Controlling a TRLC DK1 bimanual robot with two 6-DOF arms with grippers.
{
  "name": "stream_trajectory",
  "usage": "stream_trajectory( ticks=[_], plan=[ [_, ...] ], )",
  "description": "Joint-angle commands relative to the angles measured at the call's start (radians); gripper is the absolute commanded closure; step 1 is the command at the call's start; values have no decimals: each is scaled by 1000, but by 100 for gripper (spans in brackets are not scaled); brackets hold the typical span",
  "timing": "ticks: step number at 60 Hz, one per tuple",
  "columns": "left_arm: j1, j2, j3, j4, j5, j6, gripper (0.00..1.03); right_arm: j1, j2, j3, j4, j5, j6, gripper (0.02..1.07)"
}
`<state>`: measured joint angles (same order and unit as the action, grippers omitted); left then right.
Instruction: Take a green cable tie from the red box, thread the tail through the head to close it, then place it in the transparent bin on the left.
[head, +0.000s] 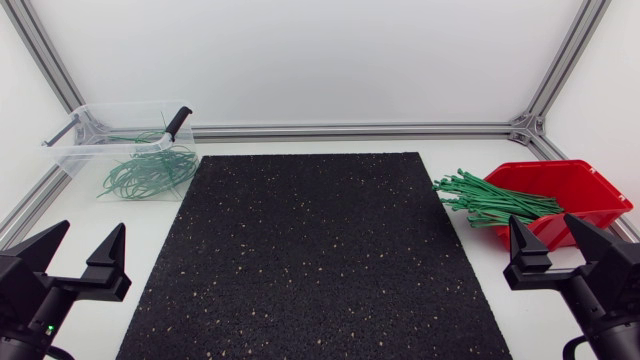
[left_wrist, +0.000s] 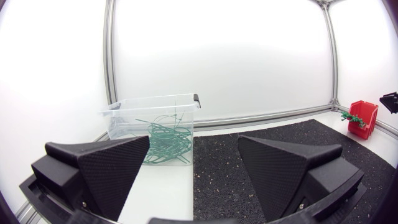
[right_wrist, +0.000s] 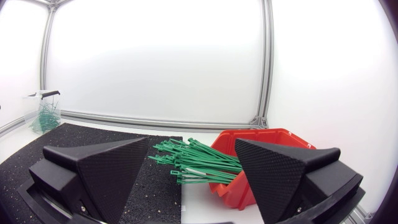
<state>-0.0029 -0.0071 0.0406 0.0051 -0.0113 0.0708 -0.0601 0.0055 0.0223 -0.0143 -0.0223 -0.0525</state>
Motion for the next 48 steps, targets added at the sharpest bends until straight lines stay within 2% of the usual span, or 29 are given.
stream_trajectory(
  ticks=[1, 27, 48],
  plan=[
    [-3, -5, -39, -22, 7, -23, 4, 6, -10, -22, 2, 1, 3, 5],
    [-3, -5, -39, -22, 7, -23, 4, -21, -13, -21, 16, 1, 2, 5],
    [-3, -5, -39, -24, 7, -23, 4, -49, -10, 65, 47, 2, 3, 5]
  ],
)
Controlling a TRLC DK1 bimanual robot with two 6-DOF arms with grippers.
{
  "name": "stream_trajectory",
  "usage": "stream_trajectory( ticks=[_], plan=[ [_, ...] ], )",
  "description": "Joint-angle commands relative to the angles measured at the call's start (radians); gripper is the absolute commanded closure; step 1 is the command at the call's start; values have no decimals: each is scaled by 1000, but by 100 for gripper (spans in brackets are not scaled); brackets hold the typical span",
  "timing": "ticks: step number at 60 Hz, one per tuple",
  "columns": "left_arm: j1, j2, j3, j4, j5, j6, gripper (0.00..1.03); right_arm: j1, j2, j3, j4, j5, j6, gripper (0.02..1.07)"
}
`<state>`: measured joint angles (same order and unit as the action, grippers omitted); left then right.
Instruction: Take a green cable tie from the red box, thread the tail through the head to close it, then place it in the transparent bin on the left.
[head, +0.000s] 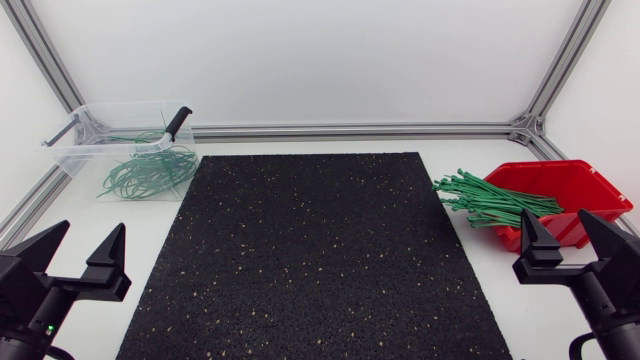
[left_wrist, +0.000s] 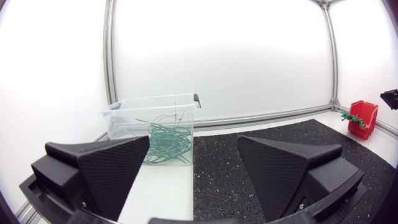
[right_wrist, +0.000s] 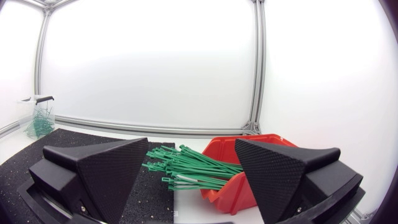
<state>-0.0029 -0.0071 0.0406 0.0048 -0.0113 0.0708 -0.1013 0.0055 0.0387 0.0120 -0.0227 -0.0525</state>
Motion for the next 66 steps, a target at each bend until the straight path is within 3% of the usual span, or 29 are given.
stream_trajectory(
  ticks=[1, 10, 31, 49, 66],
  plan=[
    [-3, -5, -39, -22, 7, -23, 4, -8, -10, 55, 20, 3, 3, 5],
    [-6, -5, -39, -23, 7, -23, 4, -8, 30, 142, 5, 3, 3, 5],
    [-5, -5, -39, -23, 7, -23, 4, -6, 346, 452, -92, 3, 8, 5],
    [-5, -5, -39, -23, 7, -23, 4, -74, 732, 796, -432, -8, -69, 6],
    [-5, -5, -39, -22, 7, -23, 4, -74, 946, 991, -652, -75, -346, 12]
  ],
)
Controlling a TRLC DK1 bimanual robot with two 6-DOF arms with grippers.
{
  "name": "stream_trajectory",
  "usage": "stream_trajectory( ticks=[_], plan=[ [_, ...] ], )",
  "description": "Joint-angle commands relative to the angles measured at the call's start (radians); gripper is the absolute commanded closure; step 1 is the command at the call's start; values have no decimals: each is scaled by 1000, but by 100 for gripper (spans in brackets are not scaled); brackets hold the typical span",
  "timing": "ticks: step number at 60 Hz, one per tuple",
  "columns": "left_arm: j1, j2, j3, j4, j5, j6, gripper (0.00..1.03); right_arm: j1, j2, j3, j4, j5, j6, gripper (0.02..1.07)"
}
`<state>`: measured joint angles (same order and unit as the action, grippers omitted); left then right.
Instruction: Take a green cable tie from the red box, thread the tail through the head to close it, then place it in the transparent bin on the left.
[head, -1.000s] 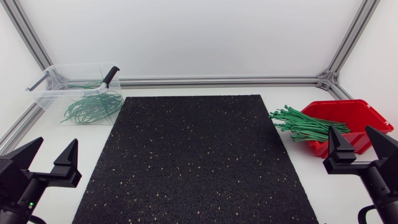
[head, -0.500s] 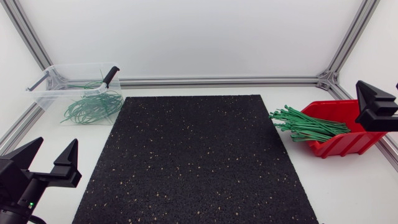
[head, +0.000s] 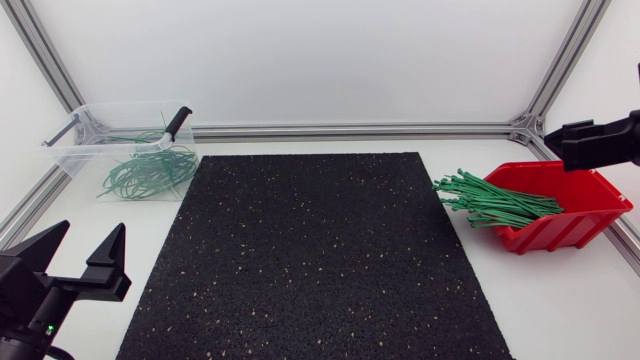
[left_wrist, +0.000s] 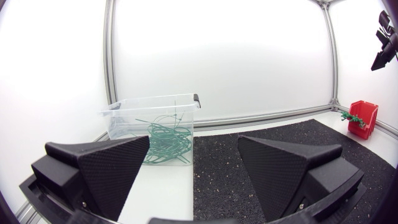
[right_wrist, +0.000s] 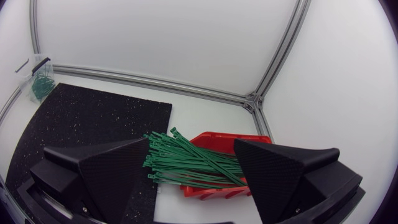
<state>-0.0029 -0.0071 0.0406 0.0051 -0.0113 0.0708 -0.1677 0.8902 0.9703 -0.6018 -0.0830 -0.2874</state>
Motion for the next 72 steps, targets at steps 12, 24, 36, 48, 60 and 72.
stream_trajectory(
  ticks=[12, 24, 36, 48, 60, 72],
  plan=[
    [-3, -5, -39, -24, 7, -23, 4, -21, 176, 84, -104, -24, -312, 12],
    [-3, -5, -39, -24, 7, -23, 4, -13, 233, 71, -177, -66, -512, 12],
    [-3, -5, -39, -24, 7, -23, 4, 28, 250, 16, -233, -66, -776, 15],
    [-3, -5, -39, -24, 7, -23, 4, 51, 250, -44, -247, -54, -1016, 17],
    [-3, -5, -39, -24, 7, -23, 4, 85, 243, -81, -262, 0, -1213, 17],
    [-2, -5, -39, -24, 7, -23, 4, 148, 273, -54, -326, 40, -1288, 20]
  ],
)
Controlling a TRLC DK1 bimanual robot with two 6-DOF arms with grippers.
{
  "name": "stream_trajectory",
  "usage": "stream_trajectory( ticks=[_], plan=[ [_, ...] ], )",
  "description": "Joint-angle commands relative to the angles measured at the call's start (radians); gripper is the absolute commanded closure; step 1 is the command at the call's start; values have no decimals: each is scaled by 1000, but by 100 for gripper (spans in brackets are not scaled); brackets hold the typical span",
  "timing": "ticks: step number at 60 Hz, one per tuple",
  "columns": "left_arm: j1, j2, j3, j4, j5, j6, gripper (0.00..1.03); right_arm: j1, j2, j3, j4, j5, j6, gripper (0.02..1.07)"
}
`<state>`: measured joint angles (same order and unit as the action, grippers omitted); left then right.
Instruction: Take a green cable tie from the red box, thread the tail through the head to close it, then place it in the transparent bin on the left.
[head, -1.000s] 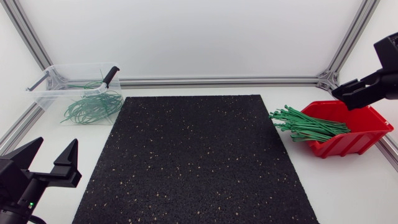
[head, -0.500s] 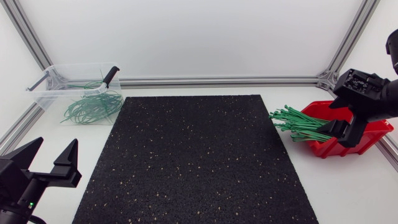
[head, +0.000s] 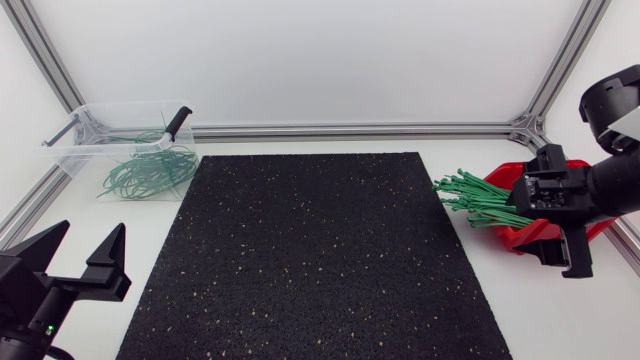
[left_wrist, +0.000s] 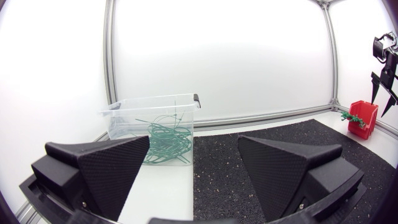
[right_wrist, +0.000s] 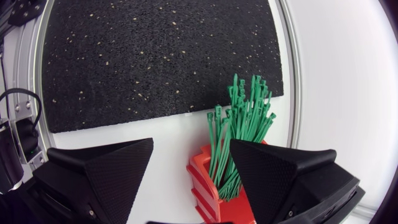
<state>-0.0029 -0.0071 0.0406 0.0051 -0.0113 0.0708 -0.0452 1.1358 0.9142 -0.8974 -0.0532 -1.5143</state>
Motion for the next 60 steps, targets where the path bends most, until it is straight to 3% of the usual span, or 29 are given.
stream_trajectory(
  ticks=[1, 12, 30, 35, 60],
  plan=[
    [-2, -5, -39, -24, 7, -23, 4, 31, 35, 6, -32, 15, -61, 20],
    [-2, -5, -38, -24, 7, -23, 4, 64, 107, 51, -60, 32, -72, 25],
    [-5, -4, -39, -24, 7, -23, 4, 65, 246, 193, -106, 35, -78, 26],
    [-5, -4, -39, -24, 7, -23, 4, 67, 285, 238, -126, 35, -83, 32],
    [-8, -4, -39, -24, 7, -23, 4, 76, 430, 377, -216, 30, -93, 34]
  ],
)
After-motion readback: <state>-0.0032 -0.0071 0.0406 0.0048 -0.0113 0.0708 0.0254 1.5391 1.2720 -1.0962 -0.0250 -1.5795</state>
